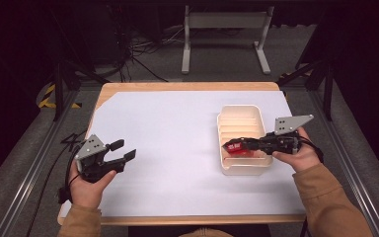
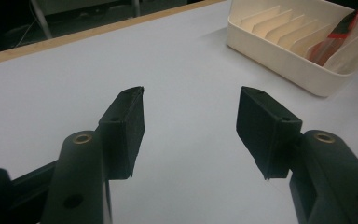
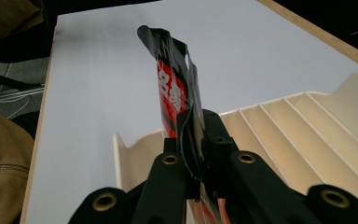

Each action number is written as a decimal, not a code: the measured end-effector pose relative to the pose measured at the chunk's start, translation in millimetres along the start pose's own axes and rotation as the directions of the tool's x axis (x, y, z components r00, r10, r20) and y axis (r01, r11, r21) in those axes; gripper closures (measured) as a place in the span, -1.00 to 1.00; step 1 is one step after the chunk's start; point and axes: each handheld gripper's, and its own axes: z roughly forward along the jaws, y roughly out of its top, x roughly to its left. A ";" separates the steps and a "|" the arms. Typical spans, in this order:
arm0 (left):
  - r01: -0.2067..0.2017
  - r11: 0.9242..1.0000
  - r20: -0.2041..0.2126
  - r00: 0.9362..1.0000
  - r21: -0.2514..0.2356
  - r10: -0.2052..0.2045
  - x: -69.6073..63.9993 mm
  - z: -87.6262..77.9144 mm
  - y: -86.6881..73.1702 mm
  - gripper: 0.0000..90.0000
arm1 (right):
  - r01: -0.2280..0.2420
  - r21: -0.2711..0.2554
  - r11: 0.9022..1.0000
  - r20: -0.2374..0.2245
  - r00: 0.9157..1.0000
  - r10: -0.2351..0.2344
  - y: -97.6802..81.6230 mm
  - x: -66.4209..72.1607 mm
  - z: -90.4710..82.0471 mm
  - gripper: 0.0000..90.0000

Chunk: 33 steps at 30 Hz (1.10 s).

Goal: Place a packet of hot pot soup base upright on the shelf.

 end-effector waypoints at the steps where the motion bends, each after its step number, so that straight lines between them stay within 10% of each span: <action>1: 0.000 1.000 0.000 1.000 0.001 0.000 0.1 0.0 -0.1 -0.04 | -0.002 0.000 1.000 0.001 1.000 0.002 -0.6 -0.2 -0.2 0.93; 33: 0.013 1.000 -0.003 1.000 0.007 -0.013 1.3 1.2 -1.2 -0.13 | -0.032 -0.003 0.999 0.049 0.998 0.032 -10.4 1.0 -4.9 0.66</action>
